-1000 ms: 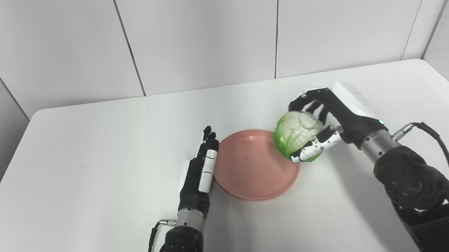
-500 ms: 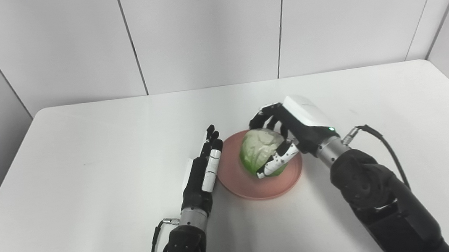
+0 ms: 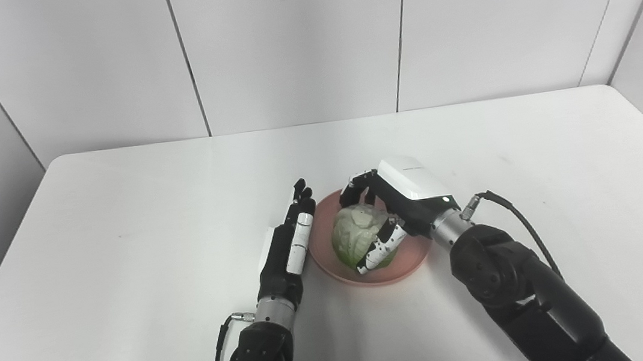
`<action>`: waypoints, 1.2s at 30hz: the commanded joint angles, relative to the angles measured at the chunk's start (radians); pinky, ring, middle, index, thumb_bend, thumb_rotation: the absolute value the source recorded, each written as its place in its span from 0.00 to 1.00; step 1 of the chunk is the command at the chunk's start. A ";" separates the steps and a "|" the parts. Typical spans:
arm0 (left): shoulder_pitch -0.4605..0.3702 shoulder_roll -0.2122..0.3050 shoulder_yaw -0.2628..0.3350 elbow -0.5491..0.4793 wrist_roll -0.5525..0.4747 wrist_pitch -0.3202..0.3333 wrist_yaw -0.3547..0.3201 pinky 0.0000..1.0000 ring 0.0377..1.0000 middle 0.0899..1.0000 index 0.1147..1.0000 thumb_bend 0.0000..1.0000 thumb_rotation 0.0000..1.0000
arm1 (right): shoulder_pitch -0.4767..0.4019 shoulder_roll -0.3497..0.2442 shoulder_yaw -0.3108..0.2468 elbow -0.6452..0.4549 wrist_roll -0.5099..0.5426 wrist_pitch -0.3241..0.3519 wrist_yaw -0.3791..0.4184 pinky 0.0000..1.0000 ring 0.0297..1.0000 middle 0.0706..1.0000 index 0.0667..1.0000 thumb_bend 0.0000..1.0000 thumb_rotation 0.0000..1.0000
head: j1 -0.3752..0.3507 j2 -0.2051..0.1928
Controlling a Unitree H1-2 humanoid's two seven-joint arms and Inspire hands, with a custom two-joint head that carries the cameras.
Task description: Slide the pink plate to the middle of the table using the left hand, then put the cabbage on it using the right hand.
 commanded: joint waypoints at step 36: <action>-0.016 0.022 0.032 -0.043 -0.049 0.044 -0.046 1.00 1.00 1.00 1.00 0.80 1.00 | 0.184 0.001 -0.192 -0.225 0.134 0.002 0.011 0.83 1.00 1.00 1.00 0.73 0.82 | -0.031 0.007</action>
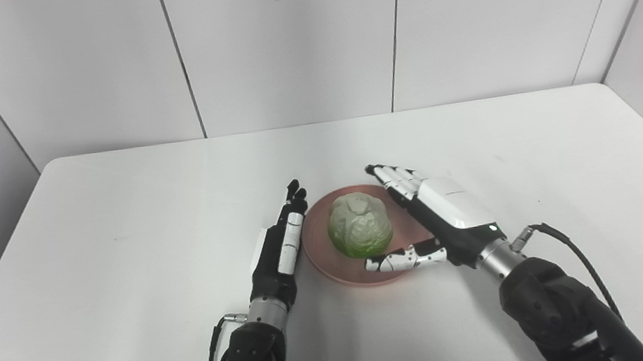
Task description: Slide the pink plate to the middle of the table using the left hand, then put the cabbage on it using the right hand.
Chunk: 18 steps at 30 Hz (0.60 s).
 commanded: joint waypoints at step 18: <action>-0.013 0.015 0.013 -0.018 -0.002 -0.029 0.001 1.00 1.00 1.00 1.00 0.74 1.00 | 0.004 0.161 -0.210 0.040 0.417 0.044 -0.045 1.00 1.00 1.00 1.00 0.65 1.00 | 0.099 -0.002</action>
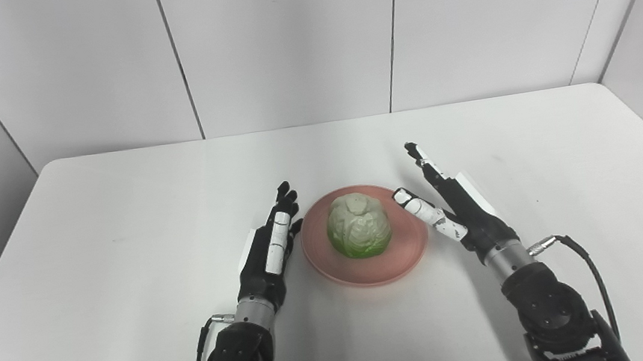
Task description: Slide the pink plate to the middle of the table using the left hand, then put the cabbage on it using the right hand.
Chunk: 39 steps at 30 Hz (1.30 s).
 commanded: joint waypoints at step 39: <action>-0.025 -0.003 0.003 0.071 0.019 -0.251 0.021 1.00 1.00 1.00 1.00 0.72 0.99 | 0.005 0.193 -0.109 0.138 0.325 -0.185 -0.162 0.98 0.97 0.95 0.97 0.59 0.83 | -0.025 0.004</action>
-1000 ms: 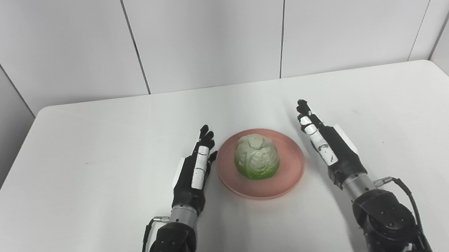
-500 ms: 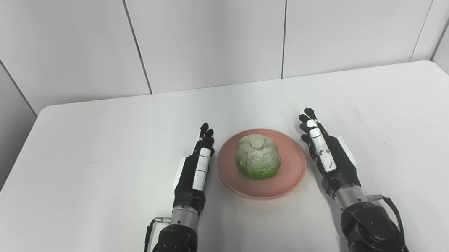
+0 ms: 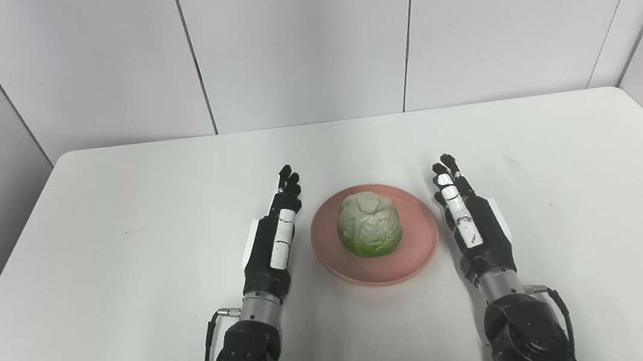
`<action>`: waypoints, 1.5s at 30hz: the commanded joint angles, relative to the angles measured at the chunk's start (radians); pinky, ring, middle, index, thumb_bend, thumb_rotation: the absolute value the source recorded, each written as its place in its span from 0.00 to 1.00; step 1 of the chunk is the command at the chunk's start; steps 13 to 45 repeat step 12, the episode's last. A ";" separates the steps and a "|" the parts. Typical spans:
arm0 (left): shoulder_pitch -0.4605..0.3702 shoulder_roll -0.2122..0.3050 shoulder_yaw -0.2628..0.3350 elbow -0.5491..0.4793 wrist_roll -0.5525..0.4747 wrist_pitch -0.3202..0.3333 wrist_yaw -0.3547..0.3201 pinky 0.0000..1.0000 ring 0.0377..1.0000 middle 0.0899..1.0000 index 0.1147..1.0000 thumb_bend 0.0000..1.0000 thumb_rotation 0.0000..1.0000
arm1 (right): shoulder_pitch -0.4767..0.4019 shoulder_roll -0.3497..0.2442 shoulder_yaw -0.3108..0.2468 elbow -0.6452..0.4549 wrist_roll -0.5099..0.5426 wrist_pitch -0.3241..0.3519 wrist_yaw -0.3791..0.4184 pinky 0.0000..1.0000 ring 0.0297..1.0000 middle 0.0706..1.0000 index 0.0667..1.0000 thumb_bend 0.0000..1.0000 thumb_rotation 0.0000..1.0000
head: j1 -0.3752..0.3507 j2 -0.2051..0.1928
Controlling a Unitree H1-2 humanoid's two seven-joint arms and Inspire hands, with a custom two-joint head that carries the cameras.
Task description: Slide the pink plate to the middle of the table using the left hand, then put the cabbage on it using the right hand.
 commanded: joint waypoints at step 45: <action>-0.017 0.005 -0.004 -0.013 0.042 0.052 0.013 1.00 1.00 1.00 1.00 0.72 1.00 | -0.029 0.000 0.006 -0.024 0.002 -0.049 -0.008 0.97 0.96 0.94 0.96 0.60 0.82 | -0.005 0.008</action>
